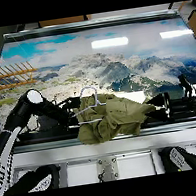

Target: Fold the clothes and pants, and hang the long-sleeved shirts on hangers.

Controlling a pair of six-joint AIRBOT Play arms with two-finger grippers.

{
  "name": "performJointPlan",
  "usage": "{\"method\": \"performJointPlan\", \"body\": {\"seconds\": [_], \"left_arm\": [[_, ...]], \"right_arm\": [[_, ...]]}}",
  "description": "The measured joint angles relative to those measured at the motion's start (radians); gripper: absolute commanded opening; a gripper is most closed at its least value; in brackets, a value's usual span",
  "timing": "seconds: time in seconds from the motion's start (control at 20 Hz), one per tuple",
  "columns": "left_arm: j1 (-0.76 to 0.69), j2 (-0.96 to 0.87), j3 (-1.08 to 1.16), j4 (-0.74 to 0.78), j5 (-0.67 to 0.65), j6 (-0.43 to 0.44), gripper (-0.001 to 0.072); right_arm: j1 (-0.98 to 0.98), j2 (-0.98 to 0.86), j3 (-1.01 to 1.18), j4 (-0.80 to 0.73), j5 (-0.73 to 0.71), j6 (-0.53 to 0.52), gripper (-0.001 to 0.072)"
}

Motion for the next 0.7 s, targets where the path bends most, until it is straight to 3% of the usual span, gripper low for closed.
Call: {"method": "performJointPlan", "body": {"seconds": [0.7], "left_arm": [[0.000, 0.000, 0.000, -0.001, 0.000, 0.000, 0.0010]], "right_arm": [[0.138, -0.039, -0.021, 0.077, -0.112, -0.028, 0.0536]]}}
